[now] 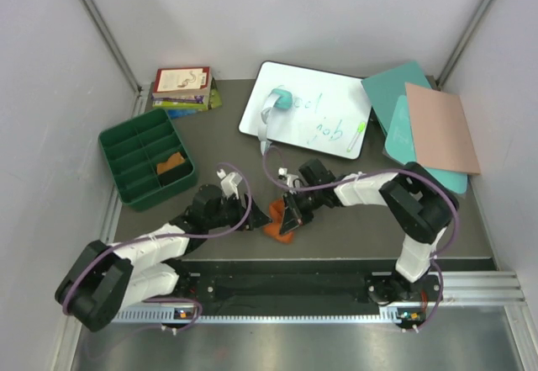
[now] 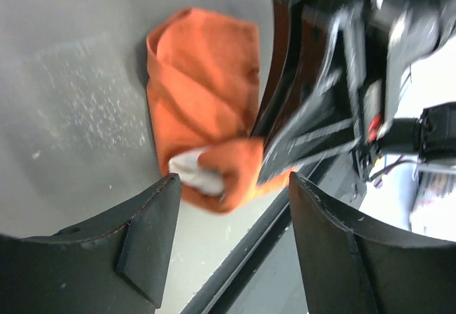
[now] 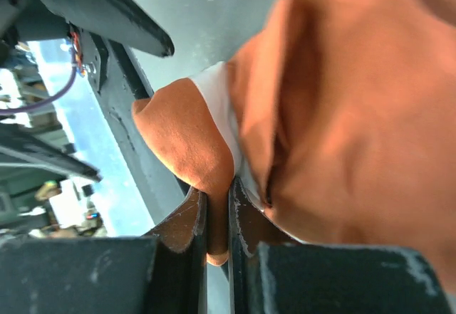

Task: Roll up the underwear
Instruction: Roll the underwear to the center of the board.

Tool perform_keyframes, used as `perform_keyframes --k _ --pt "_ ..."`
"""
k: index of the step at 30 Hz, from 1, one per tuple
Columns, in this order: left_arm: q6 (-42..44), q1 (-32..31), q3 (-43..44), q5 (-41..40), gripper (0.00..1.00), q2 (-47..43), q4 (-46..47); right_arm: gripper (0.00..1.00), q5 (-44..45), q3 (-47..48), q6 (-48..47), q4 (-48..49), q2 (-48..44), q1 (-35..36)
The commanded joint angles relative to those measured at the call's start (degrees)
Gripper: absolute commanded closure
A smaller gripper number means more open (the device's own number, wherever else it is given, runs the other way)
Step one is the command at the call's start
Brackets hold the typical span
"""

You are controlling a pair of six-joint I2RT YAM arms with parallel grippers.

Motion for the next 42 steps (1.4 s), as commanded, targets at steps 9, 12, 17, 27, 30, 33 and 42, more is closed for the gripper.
perform_keyframes --k 9,12,17,27,30,33,42 --pt "-1.0 -0.69 -3.89 3.56 0.37 10.93 22.6 1.0 -6.16 5.01 -2.1 -3.08 6.32 -4.9" --pt "-0.91 -1.04 -4.15 2.15 0.41 12.6 23.48 1.0 -6.51 5.19 -2.11 -3.09 7.47 -5.6" --pt "-1.18 -1.3 -4.33 -0.75 0.76 15.05 22.7 0.94 -6.68 5.36 -1.49 -2.47 7.65 -6.74" --pt "-2.85 -1.39 -0.28 -3.83 1.0 20.42 12.67 0.3 0.87 -1.92 2.02 -1.86 -5.97 -10.17" --pt "-3.99 -1.39 -0.02 -2.69 1.0 21.91 14.69 0.19 1.14 -5.79 4.13 0.51 -8.43 -10.09" --pt "-4.34 -1.39 0.77 -2.51 1.0 23.15 14.52 0.17 1.58 -9.56 6.41 4.81 -8.88 -10.09" --pt "-5.22 -1.39 0.69 -2.42 1.0 24.64 15.39 0.22 1.66 -15.38 11.96 16.6 -6.16 -10.0"
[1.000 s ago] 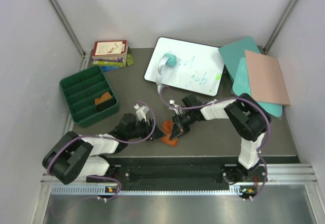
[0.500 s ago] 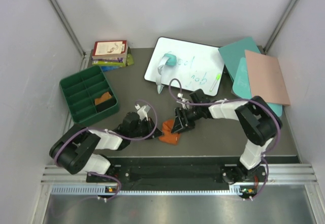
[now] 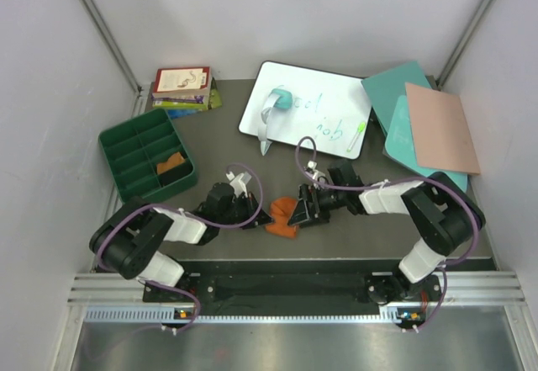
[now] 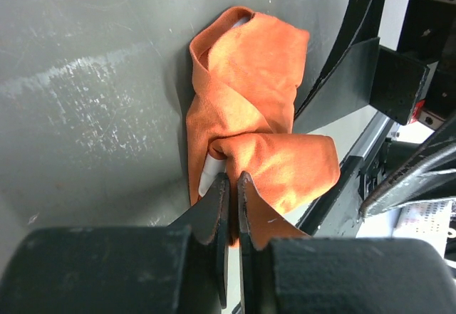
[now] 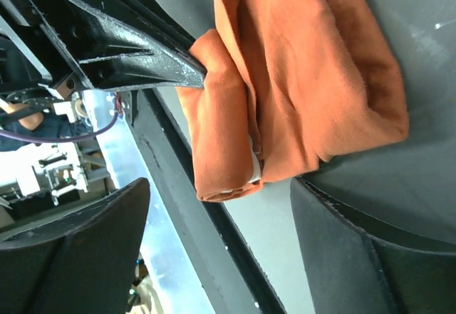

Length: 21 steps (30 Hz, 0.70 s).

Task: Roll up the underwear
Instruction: Roll the underwear to the center of the board.

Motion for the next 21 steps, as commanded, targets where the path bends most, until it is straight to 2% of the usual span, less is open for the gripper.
perform_keyframes --k 1,3,4,6,7,9,10,11,12,13,14,15,18,21 --pt "0.68 -0.21 -0.21 -2.44 1.0 2.24 -2.24 0.23 4.81 -2.4 0.96 4.23 2.3 -0.01" --pt "0.42 -0.21 -0.21 -1.66 1.0 2.5 -0.84 0.3 6.39 -2.13 0.26 2.92 3.27 0.08" --pt "0.16 -0.21 -0.21 -1.65 1.0 2.76 -0.22 0.38 7.01 -2.05 0.17 2.39 3.45 -0.01" --pt "-0.98 -0.21 -0.56 -1.39 0.98 2.85 1.53 0.46 8.5 -2.31 0.08 2.3 3.71 -0.01" --pt "-1.42 -0.21 -0.91 -1.3 0.97 2.68 3.11 0.53 9.03 -2.4 0.34 2.38 3.97 -0.1" --pt "-2.65 -0.21 -1.18 -1.04 0.91 2.16 4.09 0.61 11.13 -2.4 0.61 1.51 4.24 -0.1" --pt "-3.09 -0.13 -1.27 -0.78 0.89 1.72 4.61 0.7 11.84 -2.31 0.61 0.98 4.41 -0.01" --pt "-3.36 -0.12 -1.27 -1.12 0.77 1.19 4.62 0.74 12.46 -2.13 0.78 0.63 4.59 -0.01" --pt "-3.97 -0.12 -1.53 -1.39 0.71 -0.12 4.62 0.77 13.68 -2.13 0.7 0.02 4.85 -0.1" --pt "-4.24 -0.12 -1.7 -1.82 0.65 -0.92 4.01 0.85 14.3 -1.87 0.7 -0.34 5.2 -0.01" --pt "-4.24 -0.12 -1.79 -3.22 0.56 -1.88 3.31 0.89 15.27 -1.78 0.7 -0.69 5.38 -0.01" --pt "-4.07 -0.04 -2.05 -3.84 0.52 -3.63 2.34 0.95 15.71 -1.61 0.7 -1.39 5.56 -0.01" --pt "-2.23 -0.12 -2.06 -6.56 0.45 -6.1 -1.26 0.99 16.15 -1.08 0.35 -1.66 6.52 -0.1" --pt "-0.55 -0.12 -1.62 -7.72 0.44 -6.11 -3.64 1.0 15.8 -0.29 0.0 -1.75 7.58 -0.1"
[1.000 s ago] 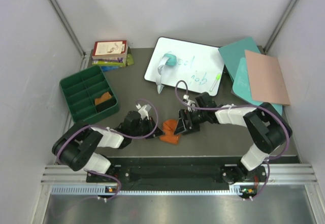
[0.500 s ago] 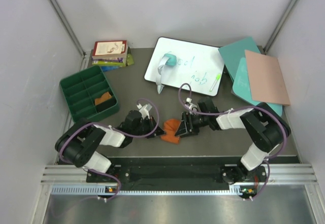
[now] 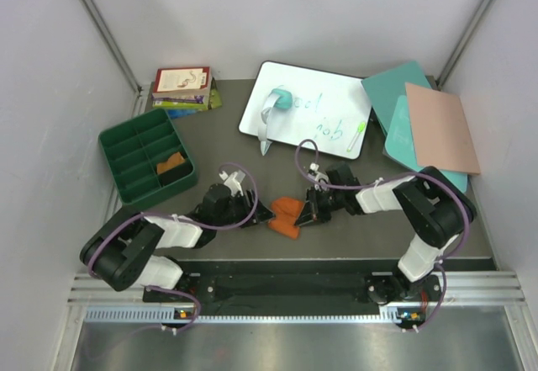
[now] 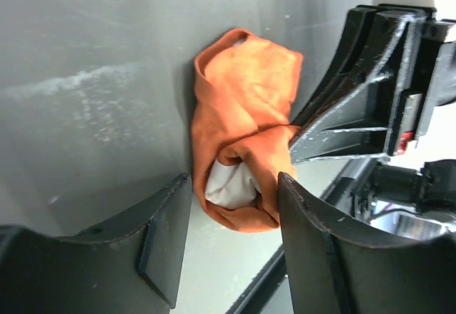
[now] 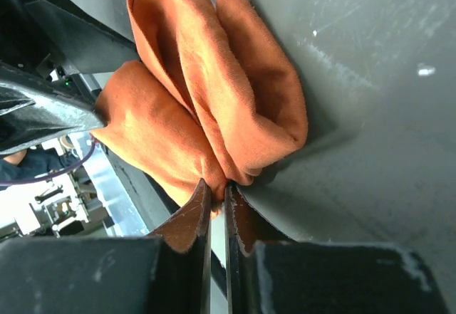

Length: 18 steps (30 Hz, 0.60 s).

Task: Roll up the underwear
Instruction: Roll the underwear to the center of the board.

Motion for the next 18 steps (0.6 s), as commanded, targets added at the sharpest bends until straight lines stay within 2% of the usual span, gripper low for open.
perform_keyframes --k 1,8,9,12,13,14,16,17,18 --pt "2.88 -0.1 -0.2 -3.39 0.44 -0.93 -2.95 1.0 8.96 0.43 -2.91 -3.58 3.99 -0.06" --pt "0.61 -0.1 -0.98 -0.14 0.45 6.26 6.27 1.0 8.7 0.96 -3.0 -4.02 4.61 -0.06" --pt "0.34 -0.1 -1.16 0.3 0.48 6.89 8.37 1.0 8.7 1.14 -3.09 -4.11 4.61 -0.14" --pt "-0.46 -0.1 -1.95 0.92 0.64 9.17 11.02 1.0 8.52 1.49 -3.18 -4.37 4.35 -0.05" --pt "-0.72 -0.1 -2.13 1.09 0.78 9.61 11.38 0.97 8.43 1.66 -3.52 -4.81 3.83 -0.05" --pt "-0.9 -0.1 -2.39 1.35 0.84 10.4 11.9 0.84 8.61 1.93 -3.79 -6.64 3.12 -0.14" --pt "-1.42 -0.1 -2.39 1.71 0.94 10.85 12.61 0.7 9.66 2.89 -5.98 -9.37 -0.47 -0.06" --pt "-1.69 -0.1 -2.13 2.06 1.0 10.76 12.35 0.58 11.23 3.24 -6.86 -11.73 -2.05 -0.05" --pt "-1.86 -0.1 -1.87 2.15 1.0 10.67 11.91 0.52 12.29 3.94 -8.78 -15.58 -4.24 -0.05"
